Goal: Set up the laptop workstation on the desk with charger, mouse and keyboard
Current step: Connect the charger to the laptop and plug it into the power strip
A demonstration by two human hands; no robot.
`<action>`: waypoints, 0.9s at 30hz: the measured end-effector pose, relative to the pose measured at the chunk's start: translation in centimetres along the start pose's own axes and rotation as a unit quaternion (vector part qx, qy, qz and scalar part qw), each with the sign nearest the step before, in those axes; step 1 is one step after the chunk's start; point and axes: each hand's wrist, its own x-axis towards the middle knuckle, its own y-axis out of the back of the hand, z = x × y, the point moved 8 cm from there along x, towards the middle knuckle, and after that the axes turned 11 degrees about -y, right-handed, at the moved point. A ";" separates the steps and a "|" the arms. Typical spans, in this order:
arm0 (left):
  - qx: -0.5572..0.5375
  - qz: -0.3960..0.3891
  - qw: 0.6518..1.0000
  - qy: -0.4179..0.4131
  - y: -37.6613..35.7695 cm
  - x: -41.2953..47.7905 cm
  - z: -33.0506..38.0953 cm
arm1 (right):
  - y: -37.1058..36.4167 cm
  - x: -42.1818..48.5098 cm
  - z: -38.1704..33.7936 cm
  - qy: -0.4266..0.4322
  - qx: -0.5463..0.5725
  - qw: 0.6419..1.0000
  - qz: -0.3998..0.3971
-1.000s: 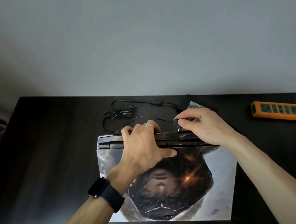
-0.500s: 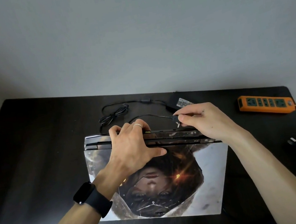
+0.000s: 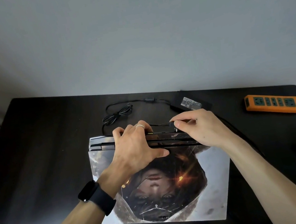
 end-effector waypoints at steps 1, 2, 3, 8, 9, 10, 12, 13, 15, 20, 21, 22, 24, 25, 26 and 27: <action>-0.001 -0.002 1.000 0.003 -0.1 0.0 -0.1 | -0.2 0.0 0.0 0.003 -0.010 1.000 0.000; -0.001 -0.004 1.000 0.005 -0.3 0.0 -0.3 | -0.4 0.0 0.1 0.004 -0.017 1.000 -0.002; 0.000 -0.007 1.000 0.006 -0.5 0.0 -0.4 | -0.6 0.0 0.2 0.007 -0.022 1.000 -0.002; -0.007 -0.045 0.999 0.017 -2.3 -0.4 -1.2 | -2.1 -0.3 1.4 0.042 -0.051 0.998 0.001; -0.009 -0.053 0.998 0.021 -2.6 -0.6 -1.3 | -2.5 -0.3 1.7 0.045 -0.052 0.998 -0.005; -0.009 -0.060 0.998 0.024 -2.9 -0.9 -1.4 | -2.9 -0.3 2.0 0.049 -0.053 0.997 -0.010; -0.008 -0.074 0.997 0.032 -3.7 -1.4 -1.9 | -4.0 -0.5 2.5 0.057 -0.059 0.997 -0.016; -0.010 -0.086 0.995 0.038 -4.2 -1.6 -2.2 | -4.7 -0.6 2.8 0.059 -0.062 0.996 -0.018; -0.016 -0.120 0.991 0.050 -5.6 -2.4 -3.0 | -6.2 -0.6 3.9 0.037 -0.058 0.997 -0.032; -0.023 -0.145 0.987 0.061 -7.3 -3.2 -4.2 | -9.7 1.1 5.0 -0.107 -0.018 0.979 -0.175; -0.024 -0.145 0.987 0.060 -7.4 -3.0 -4.3 | -10.5 1.7 4.4 -0.110 -0.023 0.973 -0.201; -0.025 -0.146 0.987 0.060 -7.6 -3.0 -4.4 | -11.5 2.2 3.5 -0.099 -0.034 0.969 -0.224; -0.028 -0.150 0.986 0.062 -8.1 -2.8 -4.8 | -13.0 3.3 2.4 -0.076 -0.069 0.966 -0.239; -0.031 -0.148 0.986 0.063 -8.3 -2.7 -5.1 | -13.5 3.9 2.4 -0.068 -0.085 0.966 -0.234; -0.032 -0.146 0.987 0.065 -8.6 -2.6 -5.5 | -13.9 4.5 2.5 -0.059 -0.084 0.969 -0.223; -0.033 -0.149 0.986 0.068 -8.9 -2.4 -5.8 | -14.0 4.8 2.7 -0.052 -0.060 0.974 -0.210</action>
